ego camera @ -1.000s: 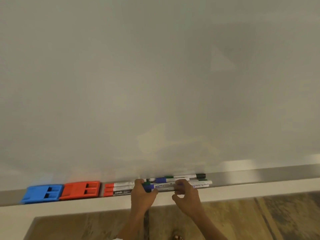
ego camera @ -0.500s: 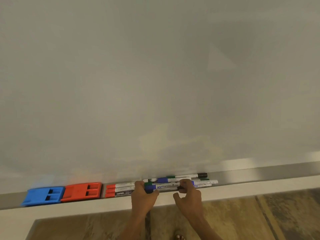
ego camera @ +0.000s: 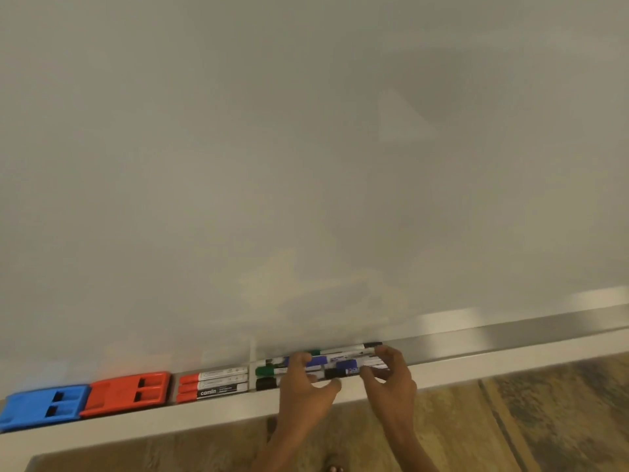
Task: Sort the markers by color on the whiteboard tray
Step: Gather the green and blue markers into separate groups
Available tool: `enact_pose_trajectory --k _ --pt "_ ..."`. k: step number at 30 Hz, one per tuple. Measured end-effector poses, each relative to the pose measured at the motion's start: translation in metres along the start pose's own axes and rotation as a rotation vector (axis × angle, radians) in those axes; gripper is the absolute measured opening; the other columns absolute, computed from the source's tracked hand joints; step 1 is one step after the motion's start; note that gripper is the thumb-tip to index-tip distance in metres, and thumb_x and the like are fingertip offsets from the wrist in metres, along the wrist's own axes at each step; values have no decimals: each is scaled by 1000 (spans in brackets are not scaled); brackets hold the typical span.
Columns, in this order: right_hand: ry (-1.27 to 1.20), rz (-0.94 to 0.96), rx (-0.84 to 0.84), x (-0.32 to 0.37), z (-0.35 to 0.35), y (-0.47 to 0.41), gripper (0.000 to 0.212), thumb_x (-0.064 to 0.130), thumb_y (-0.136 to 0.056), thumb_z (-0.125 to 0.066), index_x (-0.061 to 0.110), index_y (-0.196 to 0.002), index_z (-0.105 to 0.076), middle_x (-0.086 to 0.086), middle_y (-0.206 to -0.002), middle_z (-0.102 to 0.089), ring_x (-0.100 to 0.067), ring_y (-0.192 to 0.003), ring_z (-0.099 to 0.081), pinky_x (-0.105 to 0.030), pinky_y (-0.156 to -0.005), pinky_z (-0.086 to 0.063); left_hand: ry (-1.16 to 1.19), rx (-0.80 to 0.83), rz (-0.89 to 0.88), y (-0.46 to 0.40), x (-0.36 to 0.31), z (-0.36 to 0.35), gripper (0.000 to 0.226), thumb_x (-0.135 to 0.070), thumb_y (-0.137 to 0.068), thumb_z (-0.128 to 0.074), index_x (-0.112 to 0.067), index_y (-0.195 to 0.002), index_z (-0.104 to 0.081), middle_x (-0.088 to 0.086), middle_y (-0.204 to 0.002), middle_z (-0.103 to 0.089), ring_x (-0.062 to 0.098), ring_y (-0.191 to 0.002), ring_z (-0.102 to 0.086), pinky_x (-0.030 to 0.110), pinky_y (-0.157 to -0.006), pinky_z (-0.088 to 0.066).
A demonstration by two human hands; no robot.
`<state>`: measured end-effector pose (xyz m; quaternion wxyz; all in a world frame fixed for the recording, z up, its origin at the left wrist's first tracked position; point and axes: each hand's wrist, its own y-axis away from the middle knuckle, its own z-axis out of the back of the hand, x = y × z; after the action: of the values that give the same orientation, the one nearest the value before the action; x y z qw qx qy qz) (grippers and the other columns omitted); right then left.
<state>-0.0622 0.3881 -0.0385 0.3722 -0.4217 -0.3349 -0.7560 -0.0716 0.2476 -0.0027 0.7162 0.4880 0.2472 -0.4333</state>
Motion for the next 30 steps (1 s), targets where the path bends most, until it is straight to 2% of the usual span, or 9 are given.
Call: enact_pose_trajectory --k 3,8,11,16,21,23,25,28,30 --pt "-83 -56 -135 -13 39 -24 38 12 -79 -72 23 -112 -55 6 -111 -59 -15 -84 -64 -31 -73 -56 -39 154 -74 6 -23 -38 58 -30 -69 -83 -33 -114 -47 -19 -100 -55 8 -91 -63 13 -69 -48" --pt "-108 -132 -221 -37 95 -62 37 7 -79 -69 18 -112 -56 -5 -118 -61 -26 -91 -67 -49 -80 -58 -23 364 -72 9 -52 -97 46 -26 -72 -79 -35 -109 -52 -4 -95 -65 8 -77 -63 12 -60 -43" --pt "-28 -139 -203 -46 116 -81 39 9 -79 -70 19 -114 -55 -7 -120 -61 -22 -87 -67 -48 -79 -58 -24 415 -79 7 -59 -122 53 -26 -69 -79 -36 -111 -49 0 -100 -63 9 -75 -63 17 -64 -48" --pt "137 -158 -118 -50 129 -99 43 12 -78 -73 14 -117 -56 -9 -121 -63 -17 -83 -64 -36 -83 -54 -146 413 -109 1 -61 -142 60 -30 -69 -78 -38 -113 -39 -7 -106 -50 13 -96 -58 27 -87 -54" --pt "200 -139 -73 -50 132 -105 43 10 -78 -73 10 -117 -57 -10 -120 -63 6 -68 -52 -24 -72 -44 -422 426 -218 -11 -67 -139 83 -38 -71 -77 -30 -134 -25 1 -124 -49 22 -114 -55 33 -94 -50" --pt "254 -133 -42 -47 133 -107 44 11 -78 -73 11 -119 -56 -9 -120 -63 -1 -66 -56 -17 -58 -42 -562 454 -273 -19 -71 -134 88 -39 -71 -77 -23 -138 -23 5 -126 -52 26 -115 -56 36 -92 -50" --pt "299 -135 -13 -44 134 -109 45 12 -78 -74 10 -119 -56 -9 -119 -63 -11 -68 -60 -14 -54 -39 -689 478 -327 -25 -74 -131 89 -39 -71 -77 -18 -139 -23 9 -123 -55 28 -111 -58 37 -87 -51" --pt "344 -118 11 -43 135 -112 43 14 -76 -75 10 -115 -57 -11 -117 -65 -21 -77 -63 -23 -63 -44 -777 479 -390 -29 -74 -126 84 -39 -70 -78 -16 -135 -30 8 -115 -58 26 -103 -60 32 -77 -48" --pt "351 -126 3 -42 136 -113 44 16 -76 -75 10 -115 -57 -11 -116 -66 -25 -84 -64 -25 -70 -44 -788 461 -426 -29 -72 -123 83 -41 -70 -77 -17 -134 -31 7 -118 -57 25 -105 -59 33 -81 -49"
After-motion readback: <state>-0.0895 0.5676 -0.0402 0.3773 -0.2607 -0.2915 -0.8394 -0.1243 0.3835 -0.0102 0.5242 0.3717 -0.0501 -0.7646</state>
